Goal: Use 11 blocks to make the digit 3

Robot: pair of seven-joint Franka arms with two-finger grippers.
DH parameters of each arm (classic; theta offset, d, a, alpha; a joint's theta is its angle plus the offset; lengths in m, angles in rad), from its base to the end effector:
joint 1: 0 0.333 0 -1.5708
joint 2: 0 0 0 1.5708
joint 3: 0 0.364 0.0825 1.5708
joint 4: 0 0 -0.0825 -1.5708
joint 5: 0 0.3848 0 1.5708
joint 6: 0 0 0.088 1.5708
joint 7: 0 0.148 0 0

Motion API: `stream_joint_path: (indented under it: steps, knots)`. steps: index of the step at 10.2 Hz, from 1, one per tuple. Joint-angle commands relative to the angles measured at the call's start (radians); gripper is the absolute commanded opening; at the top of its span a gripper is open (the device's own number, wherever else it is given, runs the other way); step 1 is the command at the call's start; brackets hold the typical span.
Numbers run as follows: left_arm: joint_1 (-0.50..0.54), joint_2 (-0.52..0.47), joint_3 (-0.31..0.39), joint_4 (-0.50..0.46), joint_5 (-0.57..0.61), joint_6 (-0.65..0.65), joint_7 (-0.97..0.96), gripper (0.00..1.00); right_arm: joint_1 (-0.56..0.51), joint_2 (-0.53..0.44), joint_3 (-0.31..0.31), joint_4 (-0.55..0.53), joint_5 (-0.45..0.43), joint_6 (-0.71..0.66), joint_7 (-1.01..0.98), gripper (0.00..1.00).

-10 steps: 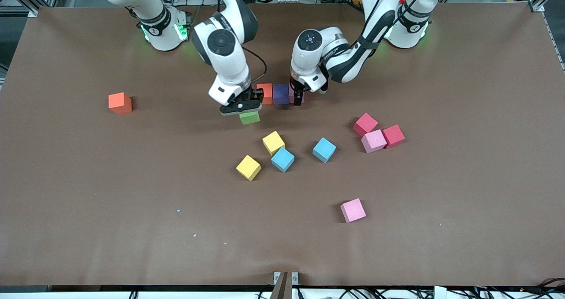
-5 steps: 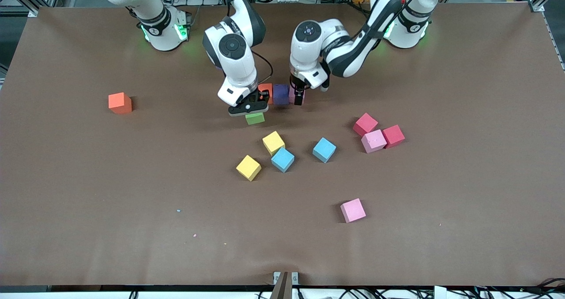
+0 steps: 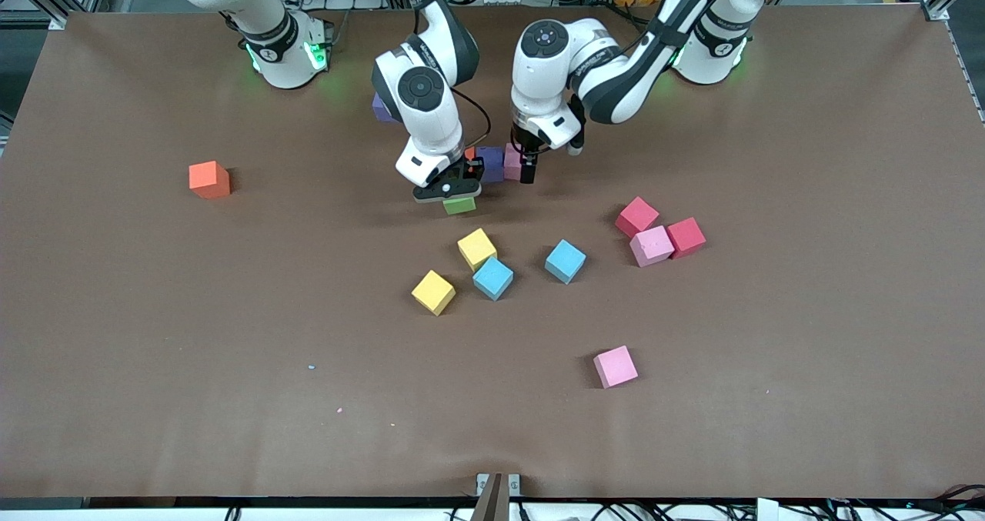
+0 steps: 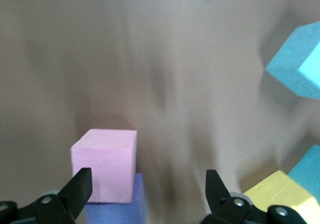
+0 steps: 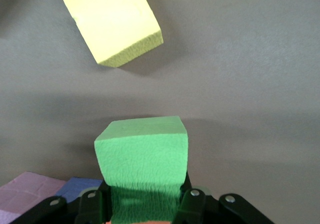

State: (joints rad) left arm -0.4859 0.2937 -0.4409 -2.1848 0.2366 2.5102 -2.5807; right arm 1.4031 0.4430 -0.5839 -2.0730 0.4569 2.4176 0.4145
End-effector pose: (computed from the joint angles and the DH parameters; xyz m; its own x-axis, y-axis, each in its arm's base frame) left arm 0.3539 -0.4607 0.2757 0.0841 0.9956 -0.0420 0.9949 -0.0816 0.0593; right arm 0.3974 0.4567 0.2477 0.9943 0.1036 -0.0256 0.1020 -0.9932 -0.0558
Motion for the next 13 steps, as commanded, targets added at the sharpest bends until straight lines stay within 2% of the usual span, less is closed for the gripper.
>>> stream_joint_path:
  steps: [1,3,6,11,13]
  knots:
    - [0.064,-0.024,-0.007,0.054,0.012,-0.098,0.100,1.00,0.002,0.029,0.015,0.019,0.048,-0.003,-0.003,0.00]
    - [0.139,-0.012,-0.005,0.126,-0.008,-0.175,0.231,1.00,0.005,0.043,0.015,0.019,0.049,0.008,0.000,0.00]
    - [0.252,0.037,-0.004,0.193,-0.008,-0.195,0.457,1.00,0.025,0.051,0.016,0.010,0.049,0.011,0.001,0.00]
    - [0.346,0.162,0.001,0.457,-0.010,-0.396,0.755,1.00,0.025,0.057,0.026,-0.001,0.051,0.012,0.001,0.00]
    - [0.400,0.194,0.001,0.517,-0.013,-0.421,0.868,1.00,0.027,0.059,0.026,-0.002,0.098,0.026,0.001,0.00]
